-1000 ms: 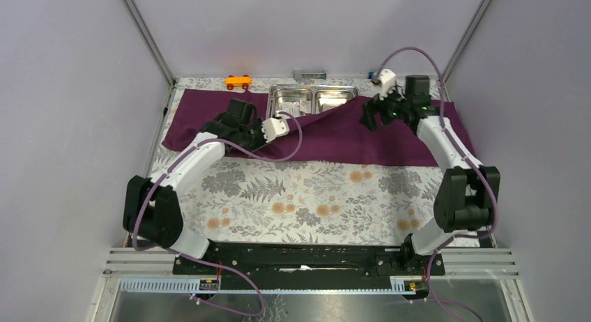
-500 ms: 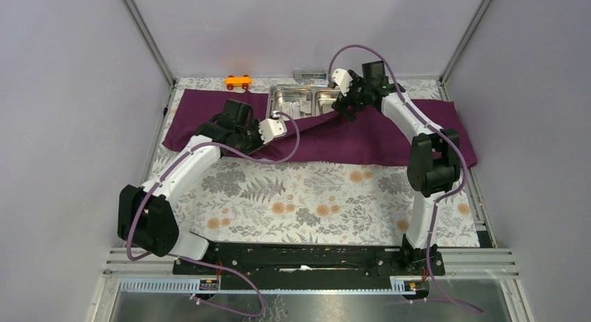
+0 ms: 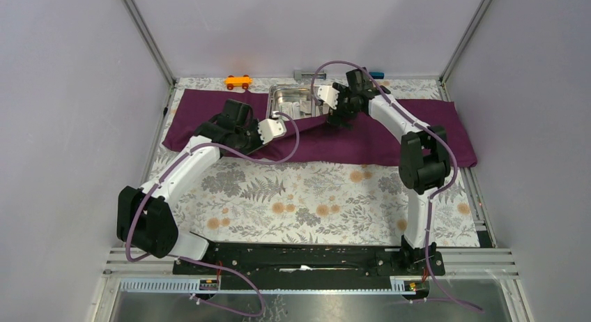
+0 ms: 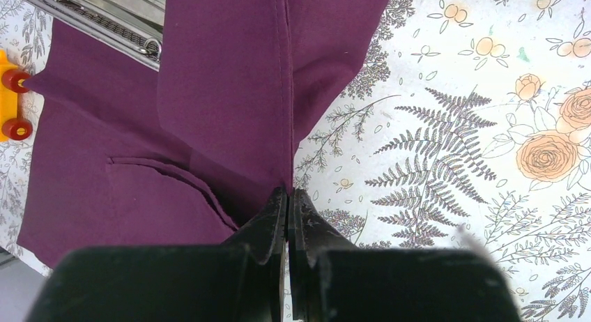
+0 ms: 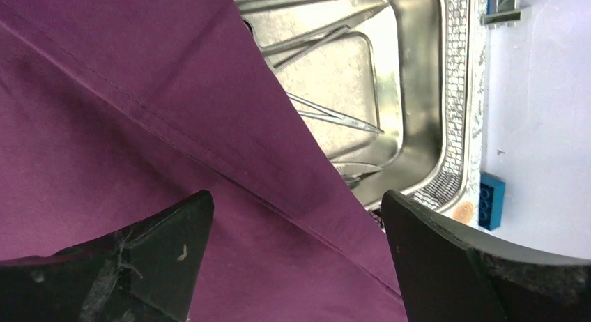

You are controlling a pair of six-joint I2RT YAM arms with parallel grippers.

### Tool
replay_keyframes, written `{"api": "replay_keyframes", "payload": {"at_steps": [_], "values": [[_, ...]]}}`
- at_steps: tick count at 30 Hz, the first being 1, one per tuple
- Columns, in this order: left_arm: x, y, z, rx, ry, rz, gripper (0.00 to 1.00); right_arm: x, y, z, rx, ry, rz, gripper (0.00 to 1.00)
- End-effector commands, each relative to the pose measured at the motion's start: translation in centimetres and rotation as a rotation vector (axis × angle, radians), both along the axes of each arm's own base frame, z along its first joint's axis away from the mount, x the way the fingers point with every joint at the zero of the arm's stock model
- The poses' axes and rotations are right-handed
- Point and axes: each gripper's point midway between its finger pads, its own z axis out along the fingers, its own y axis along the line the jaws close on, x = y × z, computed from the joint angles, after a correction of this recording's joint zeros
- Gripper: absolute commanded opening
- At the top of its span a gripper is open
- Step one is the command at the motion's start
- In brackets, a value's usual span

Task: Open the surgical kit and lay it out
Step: Open the surgical kit at the center of the board.

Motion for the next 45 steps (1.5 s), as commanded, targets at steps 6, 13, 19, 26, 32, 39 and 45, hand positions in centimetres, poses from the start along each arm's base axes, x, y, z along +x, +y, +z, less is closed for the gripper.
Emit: {"api": "replay_keyframes", "payload": {"at_steps": [6, 13, 19, 26, 32, 39, 45], "values": [[0.8, -0.2, 2.0, -0.004, -0.062, -0.003, 0.00, 2.2, 0.2, 0.0, -0.096, -0.091, 0.021, 0.89], [0.9, 0.3, 1.9, 0.016, -0.067, 0.009, 0.00, 2.9, 0.3, -0.4, -0.141, -0.109, 0.018, 0.57], [-1.1, 2.1, 0.9, 0.097, -0.007, 0.021, 0.00, -0.6, -1.1, 1.5, -0.180, -0.102, 0.003, 0.27], [-5.9, 3.7, 0.7, 0.127, 0.047, 0.014, 0.00, -10.6, -1.4, 3.7, -0.212, -0.068, -0.012, 0.00], [-12.3, 5.6, -2.0, 0.198, 0.162, 0.021, 0.00, -21.2, -2.1, 1.4, -0.257, 0.003, -0.012, 0.03], [-17.6, 8.3, -3.7, 0.258, 0.242, 0.046, 0.00, -31.0, -3.2, -1.9, -0.149, 0.212, 0.021, 0.08], [-20.5, 9.1, -2.6, 0.237, 0.311, 0.060, 0.35, -34.3, -2.3, -1.8, -0.038, 0.292, 0.111, 0.37]]}}
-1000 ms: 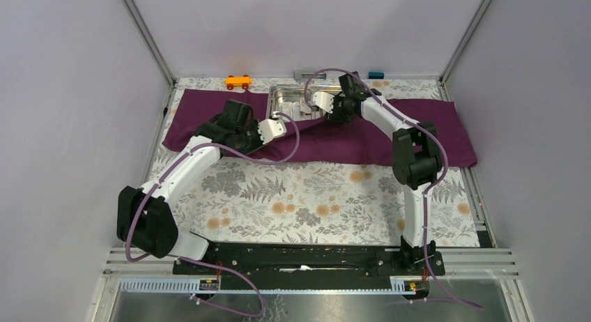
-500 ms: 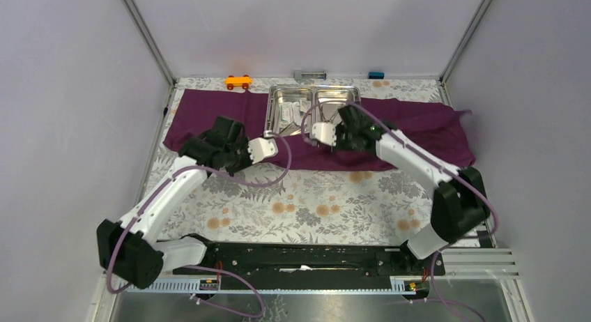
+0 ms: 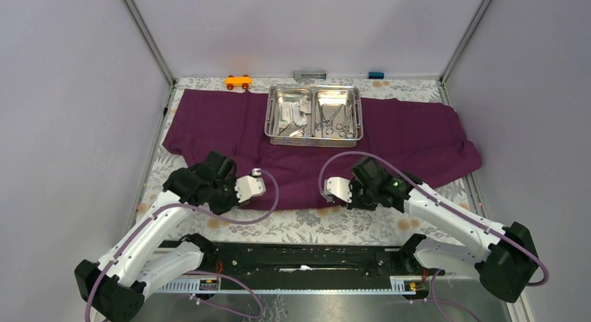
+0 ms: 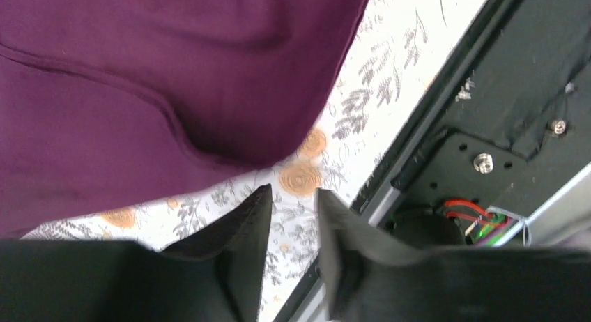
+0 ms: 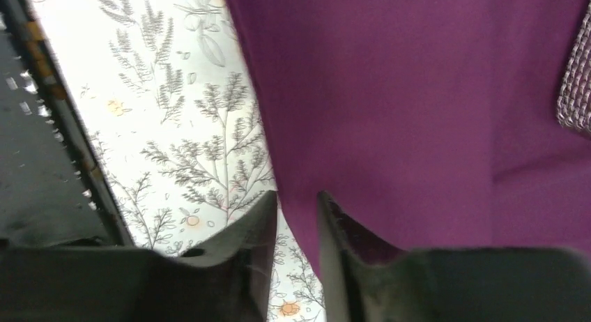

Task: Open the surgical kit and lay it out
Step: Open the surgical kit at the center of the board.

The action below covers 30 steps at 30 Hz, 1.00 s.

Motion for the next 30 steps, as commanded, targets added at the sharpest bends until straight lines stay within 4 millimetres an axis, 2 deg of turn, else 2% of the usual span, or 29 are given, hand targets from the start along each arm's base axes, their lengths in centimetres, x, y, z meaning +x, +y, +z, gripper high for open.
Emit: {"api": "replay_keyframes", "payload": {"at_steps": [1, 3, 5, 7, 9, 10, 13, 16, 19, 22, 25, 30], "values": [[-2.6, 1.7, 1.0, 0.039, 0.069, 0.052, 0.43, -2.7, 1.1, 0.9, 0.106, 0.108, 0.022, 0.48], [-2.3, 1.9, 1.9, 0.044, 0.044, 0.058, 0.55, -2.8, 1.7, 1.7, 0.141, 0.109, 0.031, 0.66], [-1.8, 2.1, 2.6, 0.055, 0.014, 0.061, 0.68, -2.6, 2.1, 2.4, 0.168, 0.093, 0.033, 0.79], [-0.8, 2.1, 3.3, 0.063, -0.027, 0.061, 0.79, -2.0, 2.5, 2.9, 0.193, 0.060, 0.027, 0.85], [2.3, 1.6, 4.1, 0.046, -0.149, 0.115, 0.96, -0.7, 2.8, 3.2, 0.210, 0.004, -0.017, 0.85], [4.1, 1.4, 4.4, 0.042, -0.213, 0.158, 0.99, 0.2, 2.9, 3.4, 0.218, -0.029, -0.045, 0.86], [9.6, 0.9, 4.8, 0.030, -0.362, 0.328, 0.99, 2.3, 3.1, 3.6, 0.222, -0.095, -0.124, 0.86], [14.0, 1.0, 3.7, 0.015, -0.368, 0.497, 0.99, 3.6, 3.5, 3.7, 0.234, -0.124, -0.171, 0.85], [17.7, 2.2, 2.8, -0.023, -0.345, 0.643, 0.93, 4.4, 3.4, 3.7, 0.240, -0.144, -0.207, 0.85], [20.1, 3.7, 0.3, -0.026, -0.268, 0.738, 0.89, 5.0, 2.7, 3.6, 0.244, -0.151, -0.246, 0.85], [21.2, 4.4, -2.2, -0.029, -0.189, 0.791, 0.82, 5.3, 2.0, 3.1, 0.251, -0.142, -0.275, 0.85], [22.2, 4.0, -4.9, -0.045, -0.118, 0.819, 0.79, 5.3, 1.4, 2.4, 0.248, -0.126, -0.301, 0.85]]}}
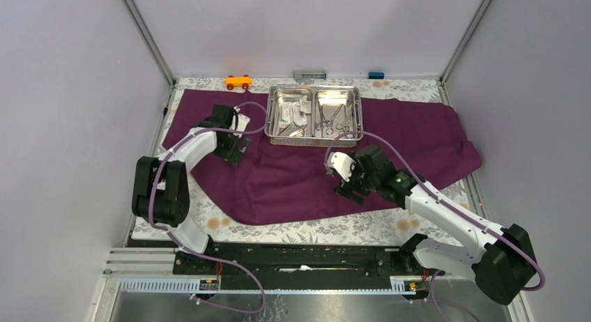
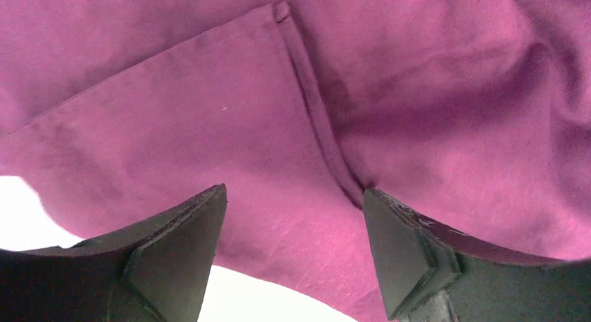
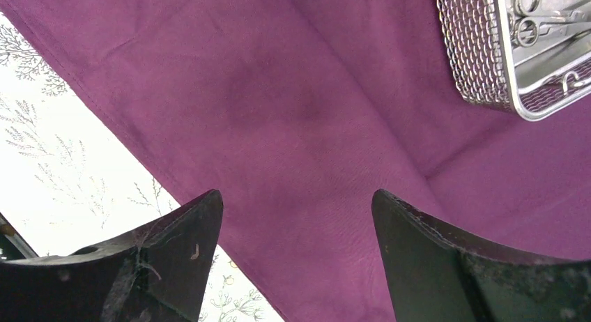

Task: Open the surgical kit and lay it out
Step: Open the surgical kit at the center of the board.

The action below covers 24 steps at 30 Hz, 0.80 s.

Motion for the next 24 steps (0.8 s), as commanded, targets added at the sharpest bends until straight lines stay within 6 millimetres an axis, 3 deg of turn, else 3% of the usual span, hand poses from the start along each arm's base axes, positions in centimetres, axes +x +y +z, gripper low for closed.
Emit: {"api": "replay_keyframes", "payload": {"at_steps": [1, 9, 18, 24], "values": [[2.5, -1.6, 0.2, -0.094, -0.051, 0.029, 0.79, 0.4, -0.2, 0.1, 0.027, -0.010, -0.040, 0.85], [3.3, -1.1, -0.9, -0.094, -0.057, 0.069, 0.77, 0.4, -0.5, -0.3, 0.027, 0.003, -0.052, 0.85], [3.2, 1.4, -1.8, -0.050, -0.056, 0.113, 0.53, 0.3, -0.6, -0.7, 0.024, 0.015, -0.052, 0.85], [2.7, 1.1, -1.7, -0.087, -0.043, 0.091, 0.34, 0.3, -0.5, -1.1, 0.017, 0.027, -0.048, 0.85]]}}
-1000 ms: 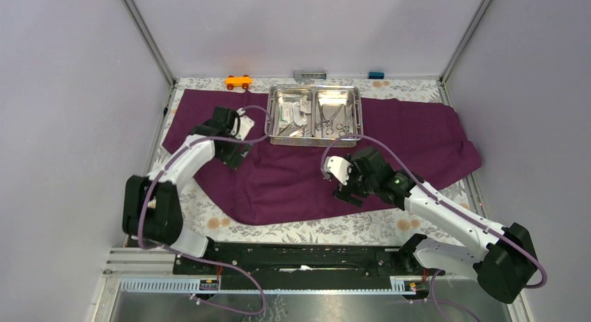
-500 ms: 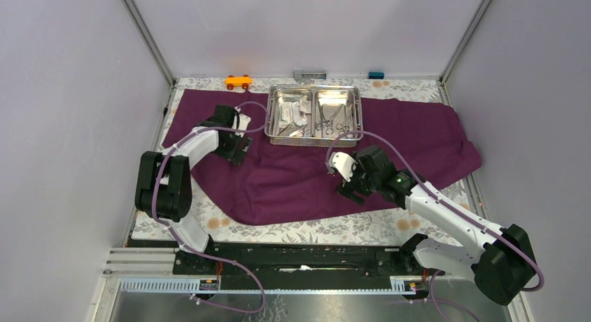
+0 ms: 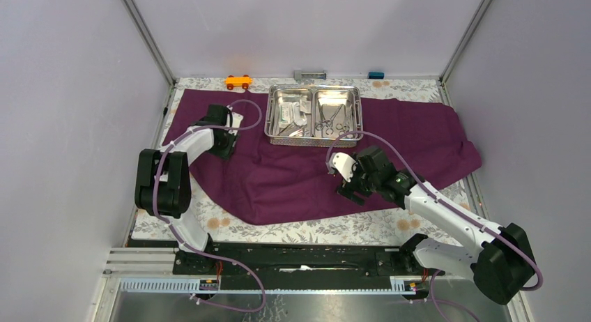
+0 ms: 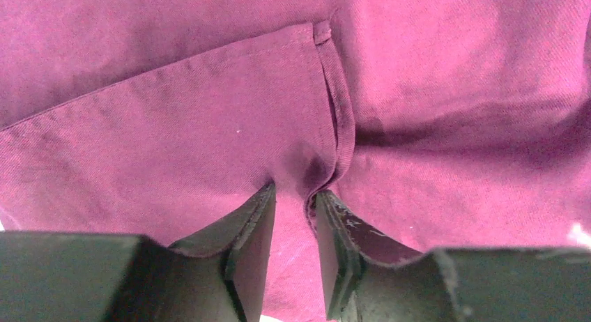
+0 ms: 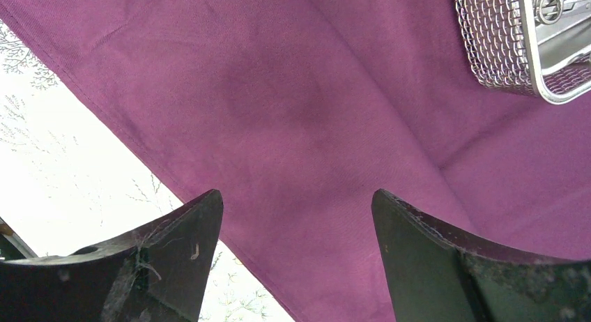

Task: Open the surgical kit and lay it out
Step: Open the surgical kit at the center of the board.

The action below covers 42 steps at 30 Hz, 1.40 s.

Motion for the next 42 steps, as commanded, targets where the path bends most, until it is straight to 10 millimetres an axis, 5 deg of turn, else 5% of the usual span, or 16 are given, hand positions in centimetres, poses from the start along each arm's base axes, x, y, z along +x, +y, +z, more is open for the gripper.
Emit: {"api": "replay_keyframes", "payload": {"at_steps": [1, 11, 16, 23, 35, 42], "values": [[0.9, -0.2, 1.1, -0.031, -0.051, -0.016, 0.31, 0.5, 0.3, 0.1, 0.019, -0.004, -0.010, 0.85], [0.0, -0.6, 1.0, -0.144, -0.009, -0.011, 0.00, 0.4, 0.2, 0.2, 0.020, -0.013, -0.013, 0.85], [-0.4, 0.4, 2.7, -0.169, -0.046, 0.016, 0.00, 0.9, 0.2, 1.0, 0.022, -0.034, -0.023, 0.85], [-2.3, 5.1, 6.1, -0.172, -0.131, 0.124, 0.00, 1.9, 0.2, 2.3, 0.010, -0.072, -0.036, 0.84], [-14.5, 16.1, 11.4, 0.136, -0.262, 0.414, 0.00, 3.4, -0.7, 5.8, -0.025, -0.150, -0.084, 0.84], [-21.0, 18.9, 14.0, 0.403, -0.239, 0.508, 0.00, 3.3, -2.9, 6.9, -0.107, -0.152, -0.145, 0.84]]}}
